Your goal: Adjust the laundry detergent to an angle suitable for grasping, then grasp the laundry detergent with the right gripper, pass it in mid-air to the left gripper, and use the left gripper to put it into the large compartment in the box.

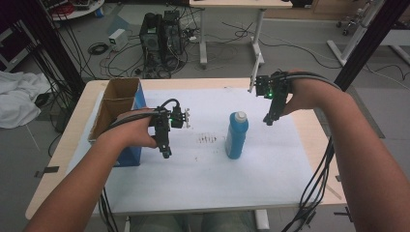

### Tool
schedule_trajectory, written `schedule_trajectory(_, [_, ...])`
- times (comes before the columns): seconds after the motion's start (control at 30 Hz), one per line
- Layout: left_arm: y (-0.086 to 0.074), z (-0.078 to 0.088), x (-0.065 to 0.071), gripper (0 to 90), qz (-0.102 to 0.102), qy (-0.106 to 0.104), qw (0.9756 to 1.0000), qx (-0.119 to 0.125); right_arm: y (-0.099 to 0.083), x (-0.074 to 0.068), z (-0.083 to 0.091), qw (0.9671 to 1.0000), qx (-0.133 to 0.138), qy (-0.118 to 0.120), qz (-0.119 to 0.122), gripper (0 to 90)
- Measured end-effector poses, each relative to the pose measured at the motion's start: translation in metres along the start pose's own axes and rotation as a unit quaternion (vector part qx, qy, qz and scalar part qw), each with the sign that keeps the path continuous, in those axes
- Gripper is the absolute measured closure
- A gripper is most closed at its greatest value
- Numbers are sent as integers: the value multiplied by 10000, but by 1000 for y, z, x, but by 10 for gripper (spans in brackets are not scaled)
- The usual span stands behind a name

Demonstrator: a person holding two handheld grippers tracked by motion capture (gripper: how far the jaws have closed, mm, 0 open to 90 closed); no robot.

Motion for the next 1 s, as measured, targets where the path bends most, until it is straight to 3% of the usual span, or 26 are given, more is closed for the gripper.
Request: schedule_trajectory(1.0, [-1,2,1,73,-41,34,10000,32,1,-1,-2,10000,-27,-4,-90,123])
Point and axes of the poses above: each handheld gripper's, and its own axes: z roughly backward along the jaws, y roughly out of its top, x roughly to its right, the point moved 4 cm from there along -z, roughly forward along the jaws, and after that the axes turned 14 degrees about z, right-handed, at the moved point
